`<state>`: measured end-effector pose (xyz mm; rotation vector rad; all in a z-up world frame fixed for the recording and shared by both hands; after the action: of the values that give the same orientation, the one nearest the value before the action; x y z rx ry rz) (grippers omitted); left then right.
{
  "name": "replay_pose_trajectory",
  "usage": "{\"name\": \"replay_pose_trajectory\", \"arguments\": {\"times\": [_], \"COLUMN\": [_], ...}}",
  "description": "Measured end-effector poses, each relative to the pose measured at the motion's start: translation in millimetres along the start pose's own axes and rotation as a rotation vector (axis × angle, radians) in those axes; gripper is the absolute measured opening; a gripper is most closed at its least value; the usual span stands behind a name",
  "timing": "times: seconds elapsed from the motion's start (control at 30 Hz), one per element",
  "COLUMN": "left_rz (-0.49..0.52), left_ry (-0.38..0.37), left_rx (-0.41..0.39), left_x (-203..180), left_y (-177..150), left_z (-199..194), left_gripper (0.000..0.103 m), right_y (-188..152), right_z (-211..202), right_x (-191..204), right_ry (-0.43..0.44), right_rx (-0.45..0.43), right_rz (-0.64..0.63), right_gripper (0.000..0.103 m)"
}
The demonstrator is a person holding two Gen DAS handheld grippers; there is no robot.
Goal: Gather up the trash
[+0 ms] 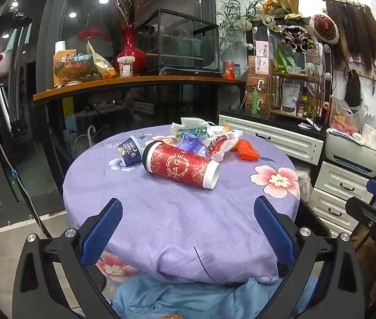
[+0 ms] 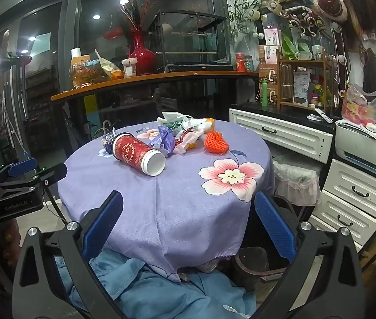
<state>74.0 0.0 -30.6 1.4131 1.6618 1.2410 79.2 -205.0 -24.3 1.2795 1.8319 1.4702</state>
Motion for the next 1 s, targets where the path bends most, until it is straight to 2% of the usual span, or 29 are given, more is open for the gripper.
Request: {"name": "replay_pose_trajectory", "arguments": {"times": [0.77,1.0], "left_rz": [0.002,0.007], "left_ry": [-0.003,-0.007], "left_rx": [0.004,0.007], "left_x": [-0.1,-12.4], "left_y": [-0.5,-7.4], "left_z": [0.7,-2.1], "left_gripper": [0.098,0.098], "right_y": [1.6,-1.0], "right_z": [-0.1,3.3], "right_x": [-0.9,0.5], "right_ry": [0.002,0.004], "right_rx": [0.002,0.004], "right_rz": [0.002,0.004], "right_gripper": [0.098,0.098]}}
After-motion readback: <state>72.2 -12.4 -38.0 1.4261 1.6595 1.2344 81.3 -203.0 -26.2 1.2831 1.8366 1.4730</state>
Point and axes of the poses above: each gripper's, at about its wrist camera, not at the fingertips, and z roughly the way its jaws point, x to its left, y to its top, the point moved 8 cm from there along z, roughly the way its jaws point, and after that the axes turned 15 degrees about y, right-handed, at the moved point
